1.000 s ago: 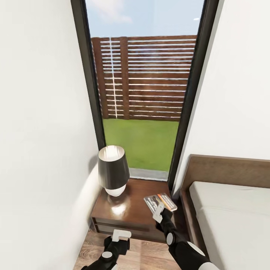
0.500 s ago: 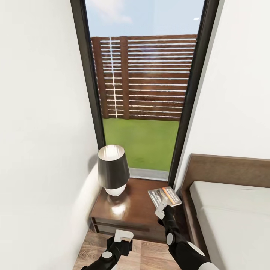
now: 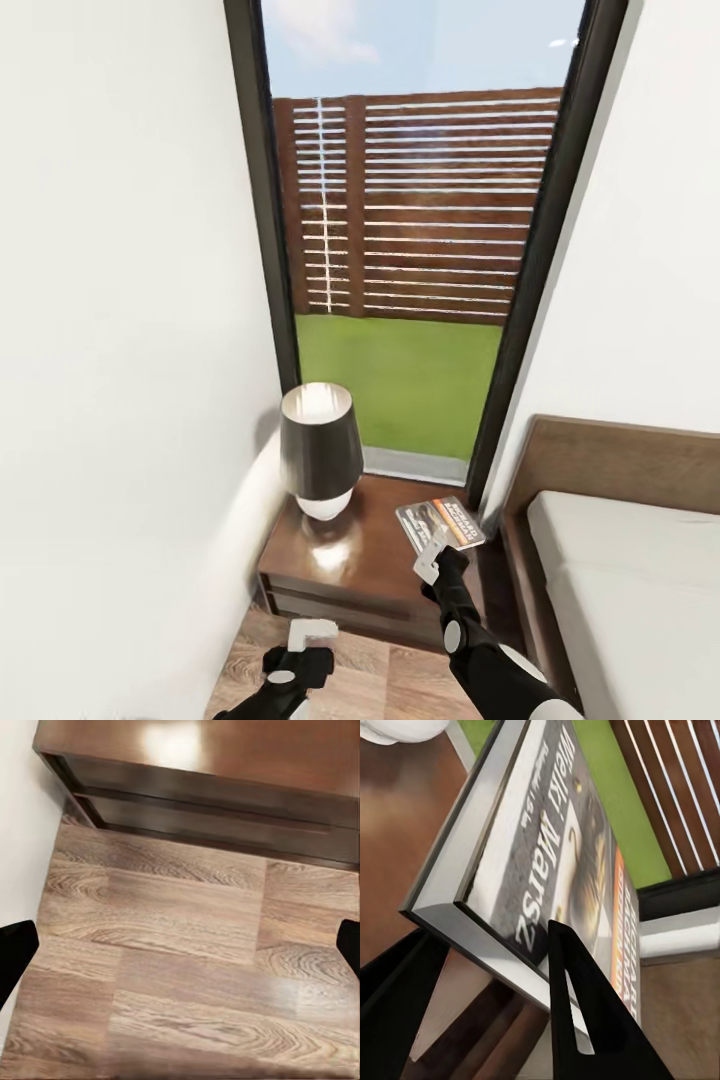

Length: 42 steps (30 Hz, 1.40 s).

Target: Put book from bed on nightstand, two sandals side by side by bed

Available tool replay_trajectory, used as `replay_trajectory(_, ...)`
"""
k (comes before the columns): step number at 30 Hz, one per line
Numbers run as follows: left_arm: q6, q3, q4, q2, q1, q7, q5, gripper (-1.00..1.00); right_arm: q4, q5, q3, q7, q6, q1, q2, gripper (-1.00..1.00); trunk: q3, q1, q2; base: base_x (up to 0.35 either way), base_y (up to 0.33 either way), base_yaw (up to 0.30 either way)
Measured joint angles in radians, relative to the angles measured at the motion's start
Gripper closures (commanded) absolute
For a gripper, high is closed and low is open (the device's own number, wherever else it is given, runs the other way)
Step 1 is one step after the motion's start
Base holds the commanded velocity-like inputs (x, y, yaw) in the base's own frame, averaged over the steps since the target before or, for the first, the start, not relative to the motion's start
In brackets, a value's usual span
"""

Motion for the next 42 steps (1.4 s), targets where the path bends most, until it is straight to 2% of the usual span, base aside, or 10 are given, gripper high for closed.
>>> replay_trajectory(1,0.041,-0.001,0.0,0.0,0.0,0.014,0.005,-1.0,0.0,0.0,0.0,0.0,0.0,0.0,0.0,1.0,-0.003,0.004,-0.007,0.0,0.0,0.213)
replay_trajectory(4,0.106,-0.002,0.002,0.001,0.0,0.027,0.01,-1.0,0.0,0.0,-0.001,0.0,0.0,0.0,0.0,1.0,-0.013,0.015,-0.028,0.0,0.0,0.147)
replay_trajectory(7,0.123,-0.002,0.011,0.002,0.0,0.028,0.012,-1.0,0.0,0.0,-0.001,0.001,0.0,0.0,0.0,1.0,-0.022,0.027,-0.049,0.0,0.0,0.048)
replay_trajectory(39,0.138,-0.006,0.019,-0.005,0.0,0.025,0.012,-1.0,0.002,-0.003,-0.003,0.007,0.0,0.0,0.0,1.0,-0.122,0.15,-0.273,0.0,0.0,0.003)
replay_trajectory(42,0.139,-0.006,0.019,-0.004,0.0,0.002,0.012,-1.0,0.001,-0.003,-0.003,0.013,0.0,0.0,0.0,1.0,-0.132,0.161,-0.294,0.0,0.0,0.0)
